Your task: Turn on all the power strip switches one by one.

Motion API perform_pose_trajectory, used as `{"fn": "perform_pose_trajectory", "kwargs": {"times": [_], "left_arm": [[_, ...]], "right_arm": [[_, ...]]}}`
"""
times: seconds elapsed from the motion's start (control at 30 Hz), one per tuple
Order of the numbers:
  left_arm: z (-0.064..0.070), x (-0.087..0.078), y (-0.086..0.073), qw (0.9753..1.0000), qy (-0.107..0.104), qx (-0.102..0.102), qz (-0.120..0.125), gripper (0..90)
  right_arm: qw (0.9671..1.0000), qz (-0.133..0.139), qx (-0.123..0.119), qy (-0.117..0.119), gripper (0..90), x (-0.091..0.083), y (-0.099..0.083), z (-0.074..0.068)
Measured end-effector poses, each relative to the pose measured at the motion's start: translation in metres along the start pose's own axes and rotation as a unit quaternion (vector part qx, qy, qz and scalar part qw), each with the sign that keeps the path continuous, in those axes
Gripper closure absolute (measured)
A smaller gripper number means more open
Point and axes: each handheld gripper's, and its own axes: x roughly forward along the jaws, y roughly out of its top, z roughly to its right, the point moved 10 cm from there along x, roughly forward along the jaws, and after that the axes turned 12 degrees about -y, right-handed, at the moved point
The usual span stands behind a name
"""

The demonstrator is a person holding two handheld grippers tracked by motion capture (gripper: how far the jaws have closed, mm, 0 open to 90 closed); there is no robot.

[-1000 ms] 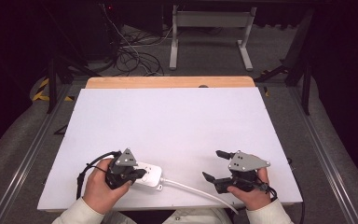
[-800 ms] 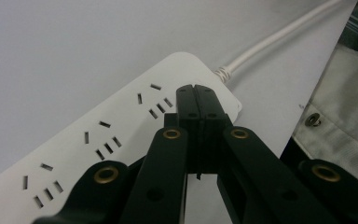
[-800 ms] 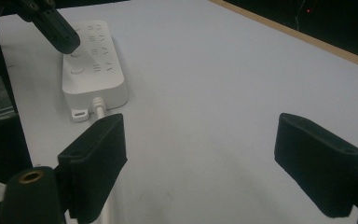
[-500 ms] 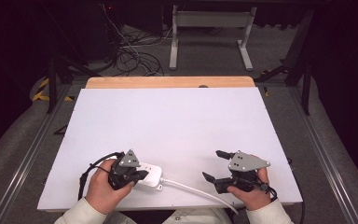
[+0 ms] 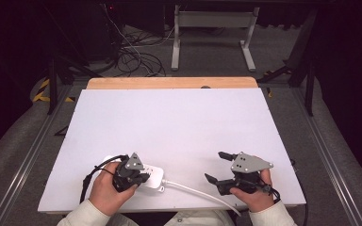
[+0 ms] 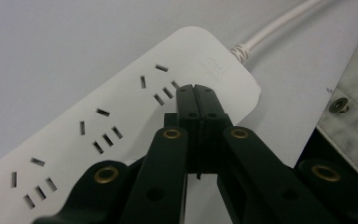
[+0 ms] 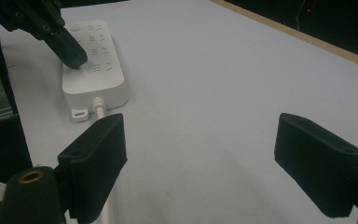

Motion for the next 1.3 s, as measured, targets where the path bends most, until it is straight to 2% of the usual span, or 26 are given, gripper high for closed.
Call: {"fn": "perform_pose_trajectory", "kwargs": {"times": [0.57, 0.8, 0.87, 0.93, 1.3], "left_arm": [[-0.0002, 0.0018, -0.0002, 1.0000, 0.009, 0.004, 0.000, 90.0], [-0.0011, 0.0022, -0.0016, 1.0000, 0.008, -0.001, -0.003, 90.0], [-0.0020, 0.0025, -0.0017, 1.0000, -0.002, -0.006, 0.004, 90.0], [-0.0051, 0.0021, -0.0019, 0.9999, 0.011, -0.003, 0.004, 90.0], [-0.0032, 0.0027, -0.0023, 0.9998, 0.021, 0.004, 0.001, 90.0]], "right_arm": [[1.0000, -0.001, -0.001, 0.000, 17.0, 0.0004, -0.0003, -0.0006], [1.0000, -0.001, -0.001, 0.001, 16.9, 0.0004, -0.0003, -0.0007], [1.0000, 0.000, -0.001, 0.001, 16.9, 0.0005, -0.0002, -0.0010], [1.0000, -0.001, -0.002, 0.002, 16.9, 0.0006, -0.0003, -0.0012], [1.0000, -0.001, -0.002, 0.003, 16.8, 0.0012, -0.0003, -0.0020]]}}
